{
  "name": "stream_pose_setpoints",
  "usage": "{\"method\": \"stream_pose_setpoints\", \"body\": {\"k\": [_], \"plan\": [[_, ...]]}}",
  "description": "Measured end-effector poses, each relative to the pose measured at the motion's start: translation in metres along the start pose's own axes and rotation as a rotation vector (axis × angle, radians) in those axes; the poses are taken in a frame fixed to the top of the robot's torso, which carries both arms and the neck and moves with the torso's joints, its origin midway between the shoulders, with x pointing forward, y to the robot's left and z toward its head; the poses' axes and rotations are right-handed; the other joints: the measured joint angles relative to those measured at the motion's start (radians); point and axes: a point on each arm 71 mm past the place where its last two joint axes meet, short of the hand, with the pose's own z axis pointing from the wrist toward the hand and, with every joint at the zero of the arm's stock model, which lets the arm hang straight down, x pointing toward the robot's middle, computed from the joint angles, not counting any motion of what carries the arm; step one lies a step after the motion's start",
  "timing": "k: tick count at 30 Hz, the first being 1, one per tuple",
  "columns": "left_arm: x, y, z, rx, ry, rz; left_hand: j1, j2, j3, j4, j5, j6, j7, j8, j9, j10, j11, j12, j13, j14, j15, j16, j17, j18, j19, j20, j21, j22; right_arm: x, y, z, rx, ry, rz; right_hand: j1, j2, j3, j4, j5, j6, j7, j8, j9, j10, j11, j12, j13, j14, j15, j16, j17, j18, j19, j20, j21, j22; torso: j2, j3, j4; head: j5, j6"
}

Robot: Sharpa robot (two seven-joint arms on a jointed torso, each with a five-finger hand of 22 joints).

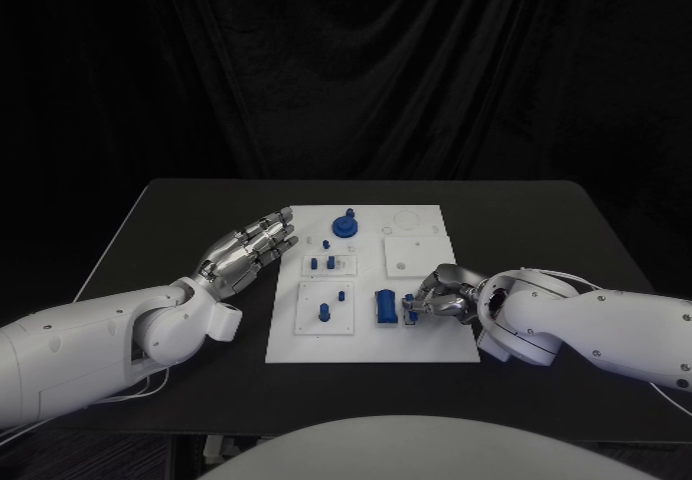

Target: Assemble the parts on the task board

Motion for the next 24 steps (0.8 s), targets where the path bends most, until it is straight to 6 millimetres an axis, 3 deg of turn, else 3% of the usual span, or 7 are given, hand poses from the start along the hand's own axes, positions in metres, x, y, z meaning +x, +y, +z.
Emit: {"method": "stream_pose_setpoints", "body": {"k": [8,15,20,24], "plan": [[0.0006,0.0008,0.0007,-0.002,0.003,-0.002,0.0,0.0,0.0,0.0,0.0,0.0,0.0,0.0,0.0,0.0,0.0,0.0,0.0,0.0,0.0,0.0,0.0,0.0,0.0,0.0,0.0,0.0,0.0016,-0.0007,0.0009,0.013,0.024,-0.021,-0.054,-0.011,-0.055,0.055,-0.104,-0.004,0.004,0.002,-0.011,-0.004,0.004,0.0,0.0,-0.003,0.003,-0.004,0.0,0.0,0.0,0.0,-0.006,0.0,0.0,-0.0001,-0.0002,0.0,0.0],[0.0001,0.0011,0.0006,-0.004,0.002,-0.002,0.0,0.0,0.0,0.0,0.0,0.0,0.0,0.0,0.0,0.0,0.0,0.0,0.0,0.0,0.0,0.0,0.0,0.0,0.0,0.0,0.0,0.0,0.0013,-0.0012,0.0014,0.015,0.024,-0.033,-0.11,-0.004,-0.122,0.122,-0.158,-0.004,0.004,0.002,-0.018,-0.004,0.004,0.0,0.0,-0.003,0.003,-0.004,0.0,0.0,0.0,0.0,-0.013,0.0,-0.001,-0.0001,-0.0003,0.002,0.0],[0.0,0.0012,0.0004,-0.005,0.002,-0.002,0.0,0.0,0.0,0.0,0.0,0.0,0.0,0.0,0.0,0.0,0.0,0.0,0.0,0.0,0.0,0.0,0.0,0.0,0.0,0.0,0.0,0.0,-0.0002,-0.0023,0.0009,0.011,0.012,-0.034,-0.11,-0.004,-0.127,0.127,-0.156,-0.004,0.004,0.002,-0.018,-0.004,0.004,0.0,0.0,-0.003,0.003,-0.004,0.0,0.0,0.0,0.0,-0.017,0.0,-0.001,-0.0001,-0.0004,0.004,0.0],[-0.0005,0.0012,-0.0001,-0.006,0.001,-0.002,0.0,0.0,0.0,0.0,0.0,0.0,0.0,0.0,0.0,0.0,0.0,0.0,0.0,0.0,0.0,0.0,0.0,0.0,0.0,0.0,0.0,0.0,-0.0032,-0.0046,-0.0008,0.002,-0.01,-0.028,-0.098,0.009,-0.127,0.127,-0.124,-0.004,0.004,0.002,-0.019,-0.004,0.004,0.0,0.0,-0.003,0.003,-0.004,0.0,0.0,0.0,0.0,-0.02,0.0,-0.001,-0.0001,-0.0003,0.006,0.0]]}}
